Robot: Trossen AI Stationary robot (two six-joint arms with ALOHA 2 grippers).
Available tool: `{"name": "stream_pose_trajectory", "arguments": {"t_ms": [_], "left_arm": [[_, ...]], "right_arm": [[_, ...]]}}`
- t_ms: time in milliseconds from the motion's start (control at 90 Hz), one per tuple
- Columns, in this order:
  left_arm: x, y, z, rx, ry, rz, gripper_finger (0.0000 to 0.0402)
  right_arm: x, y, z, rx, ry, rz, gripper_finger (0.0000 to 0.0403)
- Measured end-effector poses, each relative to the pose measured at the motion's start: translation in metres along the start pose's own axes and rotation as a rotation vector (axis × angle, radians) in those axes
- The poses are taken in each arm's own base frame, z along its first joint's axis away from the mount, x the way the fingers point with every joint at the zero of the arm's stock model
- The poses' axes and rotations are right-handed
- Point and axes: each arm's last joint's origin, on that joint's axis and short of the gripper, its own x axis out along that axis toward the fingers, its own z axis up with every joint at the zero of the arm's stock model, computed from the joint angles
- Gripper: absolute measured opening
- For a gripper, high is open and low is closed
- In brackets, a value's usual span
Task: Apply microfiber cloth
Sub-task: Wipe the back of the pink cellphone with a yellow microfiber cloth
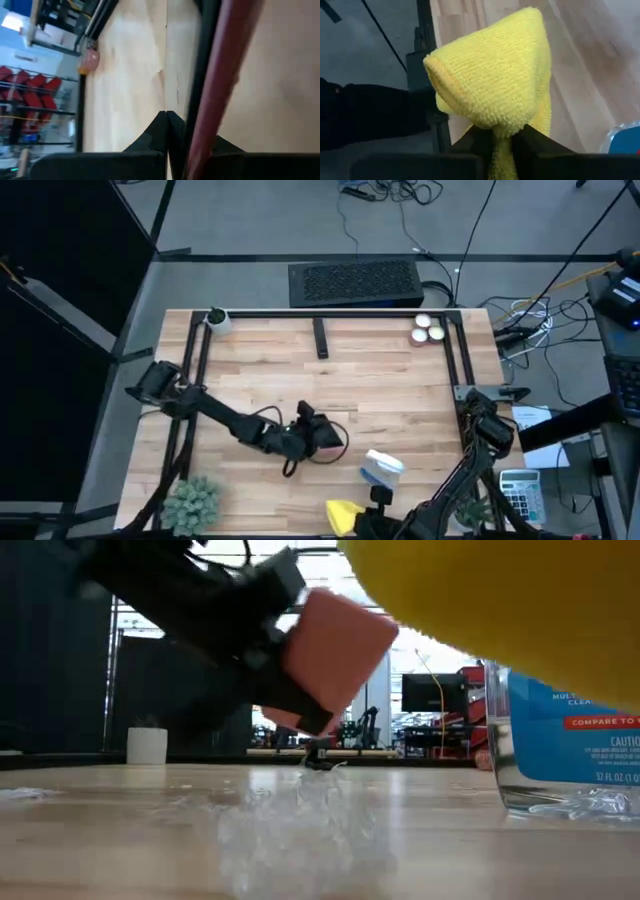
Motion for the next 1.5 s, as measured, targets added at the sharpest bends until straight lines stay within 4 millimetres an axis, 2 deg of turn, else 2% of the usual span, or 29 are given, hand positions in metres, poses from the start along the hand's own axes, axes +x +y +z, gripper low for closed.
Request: {"name": "stream_pose_trajectory", "arguments": {"t_ms": [167,256,367,544,644,767,989,1189,1289,1500], "left_arm": [[0.022,0.010,-0.015,-0.009,0.018,-0.041,0.0009],[0.026,0.012,-0.021,-0.032,0.052,-0.037,0.0009],[0.023,0.011,-0.018,-0.107,0.040,-0.032,0.0009],[0.008,0.009,-0.005,-0.119,-0.018,-0.036,0.0009],[0.018,0.018,-0.017,-0.122,0.039,-0.019,0.0009],[0.030,0.027,-0.035,-0.204,0.144,-0.012,0.0009],[0.037,0.033,-0.057,-0.316,0.272,-0.047,0.0009],[0.038,0.044,-0.063,-0.352,0.388,-0.089,0.0009],[0.040,0.049,-0.064,-0.336,0.386,-0.111,0.0012],[0.045,0.055,-0.069,-0.317,0.373,-0.124,0.0049]], "right_arm": [[0.000,0.000,0.001,0.012,-0.003,0.004,0.0031],[0.000,0.000,0.001,0.018,-0.001,0.004,0.0031],[0.000,0.000,0.001,0.026,0.001,0.004,0.0031],[-0.004,0.002,-0.002,0.013,0.009,0.006,0.0031],[-0.007,0.002,-0.006,0.013,0.026,-0.006,0.0031],[-0.006,0.002,-0.007,0.044,0.054,0.005,0.0031],[-0.009,0.003,-0.010,0.063,0.072,0.011,0.0031],[-0.007,0.000,-0.009,0.056,0.072,-0.009,0.0031],[-0.008,0.000,-0.010,0.048,0.074,-0.017,0.0031],[-0.007,-0.001,-0.010,0.059,0.077,-0.023,0.0031]]}}
